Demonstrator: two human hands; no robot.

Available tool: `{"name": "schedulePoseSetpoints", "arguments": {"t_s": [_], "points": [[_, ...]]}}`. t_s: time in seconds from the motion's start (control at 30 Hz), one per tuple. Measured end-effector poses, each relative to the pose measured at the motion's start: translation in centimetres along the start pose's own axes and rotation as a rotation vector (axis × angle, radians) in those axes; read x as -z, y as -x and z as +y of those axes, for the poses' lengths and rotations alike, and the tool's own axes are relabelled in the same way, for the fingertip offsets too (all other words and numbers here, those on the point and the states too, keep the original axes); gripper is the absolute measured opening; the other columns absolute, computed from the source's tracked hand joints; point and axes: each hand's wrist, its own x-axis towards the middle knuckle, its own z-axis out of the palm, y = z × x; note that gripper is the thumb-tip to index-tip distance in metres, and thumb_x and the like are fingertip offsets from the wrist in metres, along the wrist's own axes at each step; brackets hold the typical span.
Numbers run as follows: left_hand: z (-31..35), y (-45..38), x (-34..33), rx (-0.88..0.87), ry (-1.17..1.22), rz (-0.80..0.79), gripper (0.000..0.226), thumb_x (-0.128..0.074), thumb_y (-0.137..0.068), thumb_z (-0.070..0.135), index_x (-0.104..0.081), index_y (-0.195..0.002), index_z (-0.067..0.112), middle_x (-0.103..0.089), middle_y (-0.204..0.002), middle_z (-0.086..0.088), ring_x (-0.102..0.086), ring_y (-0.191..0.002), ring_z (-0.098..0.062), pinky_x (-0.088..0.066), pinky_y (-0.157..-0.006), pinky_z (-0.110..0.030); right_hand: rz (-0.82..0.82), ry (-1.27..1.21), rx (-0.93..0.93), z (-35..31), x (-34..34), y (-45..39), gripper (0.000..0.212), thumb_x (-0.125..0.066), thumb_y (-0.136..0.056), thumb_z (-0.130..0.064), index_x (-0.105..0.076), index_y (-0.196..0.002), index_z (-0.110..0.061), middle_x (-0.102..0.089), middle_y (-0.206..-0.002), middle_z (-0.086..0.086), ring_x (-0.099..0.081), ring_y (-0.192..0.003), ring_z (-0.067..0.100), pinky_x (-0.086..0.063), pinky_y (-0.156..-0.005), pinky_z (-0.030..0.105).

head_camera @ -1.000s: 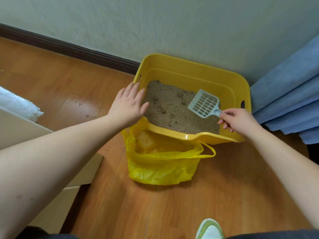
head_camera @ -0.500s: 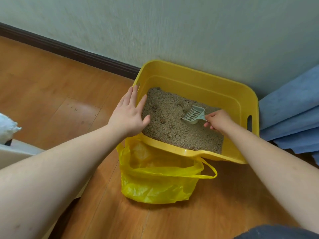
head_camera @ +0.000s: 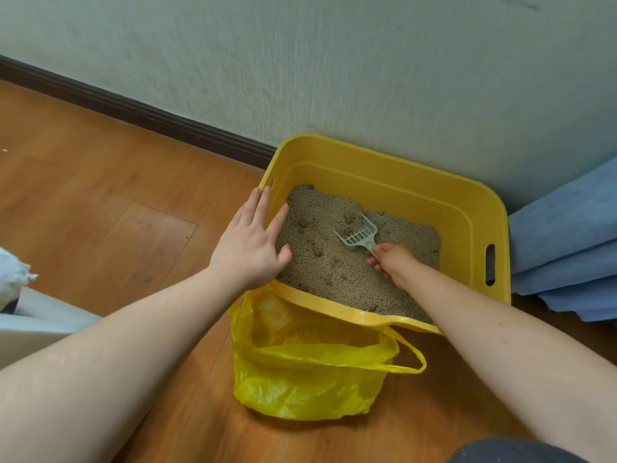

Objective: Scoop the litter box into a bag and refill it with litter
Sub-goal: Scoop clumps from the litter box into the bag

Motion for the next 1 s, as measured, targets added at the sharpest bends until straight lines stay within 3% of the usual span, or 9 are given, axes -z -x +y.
{"name": "schedulePoseSetpoints", "arguments": {"t_s": [0.23,0.37,0.5,0.7,1.0], "points": [[0.2,-0.2,0.1,0.002,-0.029,-0.040,0.077,-0.029,-0.092,0.057,-0.005,-0.156,0.022,0.012,-0.162,-0.014,0.016,-0.149,-0.028,-0.004,-0.122,-0.043,-0.045,0.084,0.121,0.1,4.1,2.1,0.026,-0.044,-0.101,-0.021,-0.061,-0.120,-0.012,-0.064,-0.083,-0.001,-0.049,-0.063,0.009,-0.039,-0.055,0.021],[0.2,-0.2,0.2,0.004,-0.025,-0.046,0.077,-0.029,-0.092,0.056,-0.005,-0.156,0.022,0.012,-0.162,-0.013,0.017,-0.148,-0.028,-0.002,-0.122,-0.043,-0.047,0.163,0.091,1.1,6.1,3.3,0.025,-0.044,-0.101,-0.023,-0.065,-0.113,-0.015,-0.062,-0.079,-0.001,-0.043,-0.055,0.008,-0.034,-0.046,0.020],[0.2,-0.1,0.3,0.013,-0.006,-0.037,0.076,-0.030,-0.092,0.055,-0.007,-0.156,0.022,0.009,-0.163,-0.013,0.016,-0.149,-0.028,-0.002,-0.121,-0.042,-0.033,0.217,0.094,1.9,6.8,4.5,0.024,-0.043,-0.102,-0.023,-0.065,-0.110,-0.016,-0.061,-0.078,-0.002,-0.041,-0.057,0.009,-0.032,-0.048,0.020],[0.1,0.1,0.3,-0.008,0.009,-0.009,0.071,-0.028,-0.095,0.057,-0.012,-0.156,0.023,0.002,-0.163,-0.014,0.010,-0.149,-0.029,-0.005,-0.121,-0.044,-0.007,0.274,0.136,2.6,6.9,6.0,0.029,-0.045,-0.101,-0.023,-0.059,-0.125,-0.016,-0.065,-0.081,-0.002,-0.044,-0.062,0.011,-0.035,-0.054,0.023],[-0.1,0.1,0.3,-0.022,-0.001,-0.039,0.067,-0.020,-0.097,0.054,-0.011,-0.156,0.024,0.001,-0.163,-0.012,0.014,-0.149,-0.030,-0.002,-0.121,-0.044,-0.037,0.306,0.170,2.8,7.2,7.7,0.032,-0.046,-0.101,-0.023,-0.056,-0.130,-0.014,-0.068,-0.083,-0.001,-0.047,-0.064,0.010,-0.038,-0.058,0.024]]}}
